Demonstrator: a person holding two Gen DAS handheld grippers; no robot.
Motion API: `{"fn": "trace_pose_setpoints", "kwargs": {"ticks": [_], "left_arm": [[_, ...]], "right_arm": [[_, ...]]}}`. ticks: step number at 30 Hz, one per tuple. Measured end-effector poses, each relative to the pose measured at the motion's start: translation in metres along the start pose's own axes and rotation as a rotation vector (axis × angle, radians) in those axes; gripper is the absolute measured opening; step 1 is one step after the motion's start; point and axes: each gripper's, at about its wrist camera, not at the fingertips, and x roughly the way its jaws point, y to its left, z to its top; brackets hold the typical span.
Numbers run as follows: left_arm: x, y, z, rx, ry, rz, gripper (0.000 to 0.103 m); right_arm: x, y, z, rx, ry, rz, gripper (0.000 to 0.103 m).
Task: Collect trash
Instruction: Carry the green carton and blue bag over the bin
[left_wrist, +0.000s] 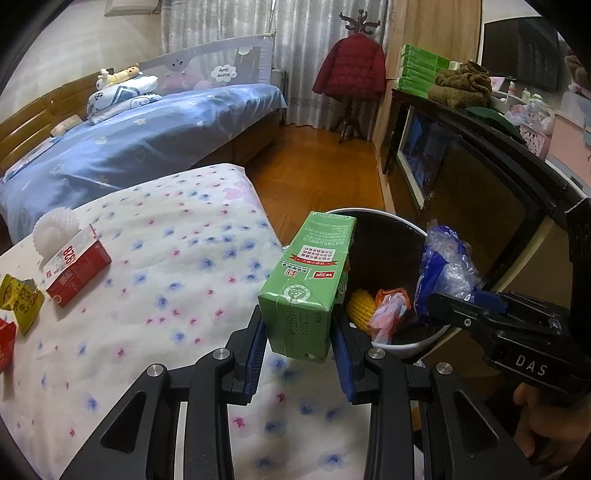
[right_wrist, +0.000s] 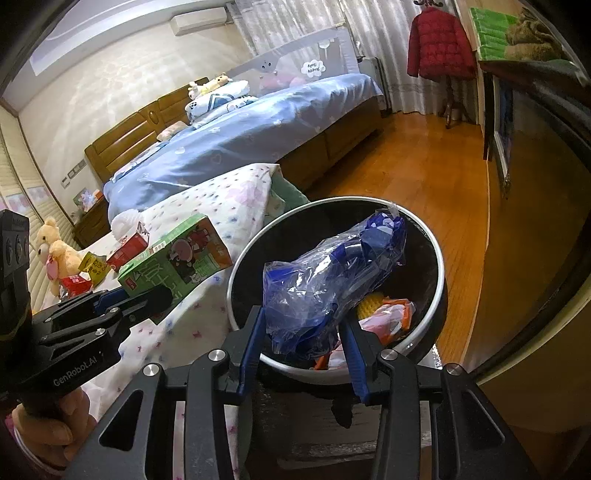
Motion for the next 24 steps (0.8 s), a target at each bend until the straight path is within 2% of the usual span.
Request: {"fn": "trace_pose_setpoints", "kwargs": {"ticks": [24], "left_arm": [[0.019, -0.017, 0.018, 0.030, 0.017, -0.004, 0.032]], "right_arm": [[0.008, -0.017, 0.008, 0.027, 0.037, 0.003, 0.042]]}}
